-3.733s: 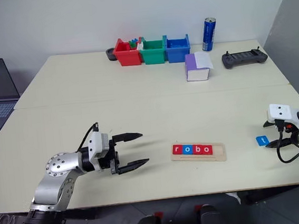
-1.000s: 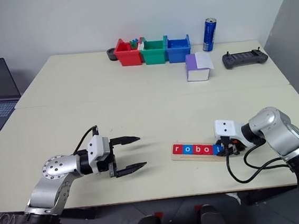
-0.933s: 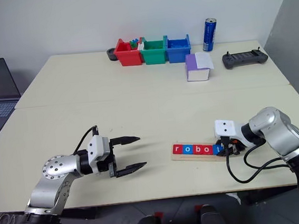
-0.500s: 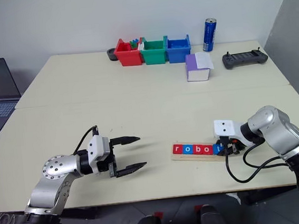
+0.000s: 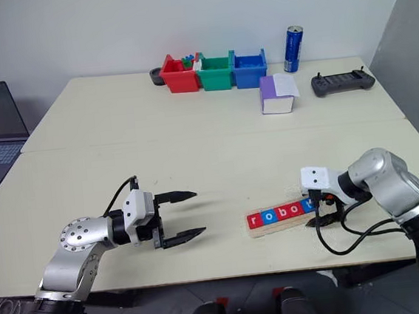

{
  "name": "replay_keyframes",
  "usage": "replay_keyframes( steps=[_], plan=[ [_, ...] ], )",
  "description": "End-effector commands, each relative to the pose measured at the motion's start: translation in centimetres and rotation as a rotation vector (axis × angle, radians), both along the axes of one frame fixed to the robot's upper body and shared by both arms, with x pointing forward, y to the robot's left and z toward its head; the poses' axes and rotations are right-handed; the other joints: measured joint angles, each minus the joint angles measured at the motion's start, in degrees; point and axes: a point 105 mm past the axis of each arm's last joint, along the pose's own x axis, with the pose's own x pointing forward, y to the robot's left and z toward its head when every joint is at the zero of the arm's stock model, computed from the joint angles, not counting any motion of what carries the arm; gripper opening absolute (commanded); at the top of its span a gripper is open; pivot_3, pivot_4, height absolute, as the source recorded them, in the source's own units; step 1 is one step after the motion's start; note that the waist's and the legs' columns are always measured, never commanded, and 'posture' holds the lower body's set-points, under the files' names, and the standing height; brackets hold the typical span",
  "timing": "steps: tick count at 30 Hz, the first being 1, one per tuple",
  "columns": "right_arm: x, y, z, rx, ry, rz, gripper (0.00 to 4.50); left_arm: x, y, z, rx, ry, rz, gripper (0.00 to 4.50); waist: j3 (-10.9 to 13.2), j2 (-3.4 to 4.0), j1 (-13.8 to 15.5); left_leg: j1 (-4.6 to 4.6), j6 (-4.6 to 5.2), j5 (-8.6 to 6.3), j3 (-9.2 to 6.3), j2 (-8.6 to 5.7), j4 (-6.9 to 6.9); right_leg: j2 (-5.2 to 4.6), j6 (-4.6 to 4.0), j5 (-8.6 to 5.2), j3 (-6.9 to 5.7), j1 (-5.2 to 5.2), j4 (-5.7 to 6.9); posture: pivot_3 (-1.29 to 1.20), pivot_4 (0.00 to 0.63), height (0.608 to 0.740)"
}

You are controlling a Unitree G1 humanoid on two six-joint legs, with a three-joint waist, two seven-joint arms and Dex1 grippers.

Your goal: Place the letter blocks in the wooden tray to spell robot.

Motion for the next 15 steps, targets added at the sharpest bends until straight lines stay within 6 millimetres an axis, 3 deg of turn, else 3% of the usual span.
replay_keyframes(
  steps=[1, 10, 13, 15],
  plan=[
    [0.3, 0.1, 4.9, 0.117, -0.104, -0.017, 4.48, -0.1, -0.3, 0.8, -0.003, -0.038, -0.022, 4.5, 0.0, 0.0, -0.01, -0.02, 0.0, 0.0, 0.0, 0.0, -0.01, 0.0, -0.01, 0.0, 0.0, -0.01, 0.0, 0.0, 0.15, 0.74],
    [0.1, -2.4, 7.8, 0.287, -0.172, -0.173, 4.48, 0.0, -0.2, 0.8, -0.003, -0.036, -0.023, 4.5, 0.0, 0.0, 0.08, -0.08, 0.0, 0.0, -0.02, 0.0, -0.03, 0.0, -0.03, -0.02, -0.03, -0.02, -0.07, 0.0, 0.15, 0.74],
    [0.2, -3.7, 7.6, 0.365, -0.175, -0.245, 4.48, 0.3, -0.3, 1.2, -0.01, -0.042, -0.026, 4.5, 0.01, -0.02, 0.09, -0.08, 0.0, 0.0, -0.02, 0.0, -0.03, 0.0, -0.03, -0.02, -0.04, -0.03, -0.06, 0.0, 0.15, 0.74],
    [-0.1, -4.6, 6.1, 0.345, -0.154, -0.286, 4.48, 0.3, -0.3, 1.3, -0.012, -0.045, -0.028, 4.5, -0.01, -0.04, 0.09, -0.08, 0.0, 0.0, -0.02, 0.0, -0.03, 0.0, -0.02, -0.01, -0.04, -0.03, -0.06, 0.0, 0.15, 0.74]
  ],
)
